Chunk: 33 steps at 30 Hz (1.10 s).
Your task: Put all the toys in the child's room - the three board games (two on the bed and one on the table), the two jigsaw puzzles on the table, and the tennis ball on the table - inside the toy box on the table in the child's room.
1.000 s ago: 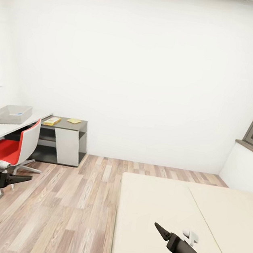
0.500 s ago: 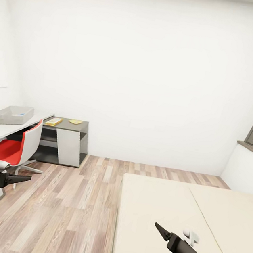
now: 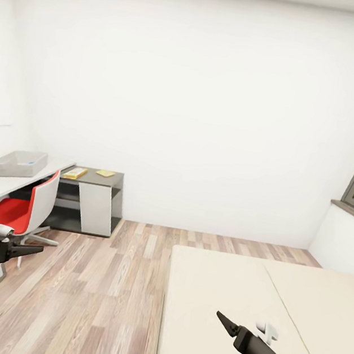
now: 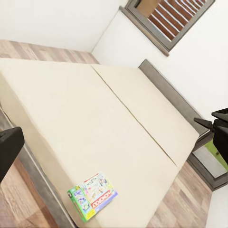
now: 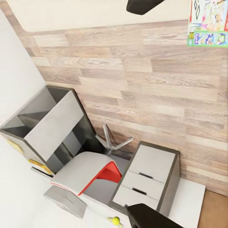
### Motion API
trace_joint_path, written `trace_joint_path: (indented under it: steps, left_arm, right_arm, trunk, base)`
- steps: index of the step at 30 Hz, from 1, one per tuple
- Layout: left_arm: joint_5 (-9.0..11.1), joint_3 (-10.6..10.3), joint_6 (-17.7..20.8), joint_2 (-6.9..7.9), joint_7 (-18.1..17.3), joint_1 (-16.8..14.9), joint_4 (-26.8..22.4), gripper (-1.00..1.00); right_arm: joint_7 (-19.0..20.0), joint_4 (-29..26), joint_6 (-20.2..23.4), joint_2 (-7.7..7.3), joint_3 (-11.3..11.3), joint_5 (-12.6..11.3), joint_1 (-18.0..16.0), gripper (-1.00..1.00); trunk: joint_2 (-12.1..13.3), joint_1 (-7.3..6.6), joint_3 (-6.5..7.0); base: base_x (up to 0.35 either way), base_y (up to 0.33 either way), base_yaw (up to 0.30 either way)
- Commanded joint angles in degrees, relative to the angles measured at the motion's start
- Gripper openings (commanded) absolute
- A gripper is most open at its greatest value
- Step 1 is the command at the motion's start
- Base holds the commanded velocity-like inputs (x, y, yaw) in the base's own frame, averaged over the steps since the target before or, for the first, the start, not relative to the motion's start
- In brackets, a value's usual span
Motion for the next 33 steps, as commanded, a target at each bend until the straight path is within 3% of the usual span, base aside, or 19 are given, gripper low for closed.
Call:
trace_joint_path:
  steps: [1,14,33]
  left_arm:
    - [-0.01,0.01,0.61,0.01,-0.21,-0.01,0.01,1.00]
    - [-0.01,0.01,0.63,0.01,-0.21,-0.01,0.01,1.00]
    - [-0.01,0.01,0.63,0.02,-0.21,-0.01,0.01,1.00]
  right_arm:
    - [0.08,-0.03,0.34,-0.01,-0.07,-0.21,0.01,1.00]
    - [0.09,-0.03,0.34,-0.04,-0.07,-0.23,0.02,1.00]
    - [0.08,-0.03,0.34,-0.05,-0.07,-0.32,0.00,1.00]
  trunk:
    - [-0.02,0.02,0.07]
    - [-0.02,0.02,0.23]
    - [-0.02,0.02,0.23]
  base:
    - [0.000,0.000,0.000]
    - [0.000,0.042,0.000]
    - [0.000,0.268,0.000]
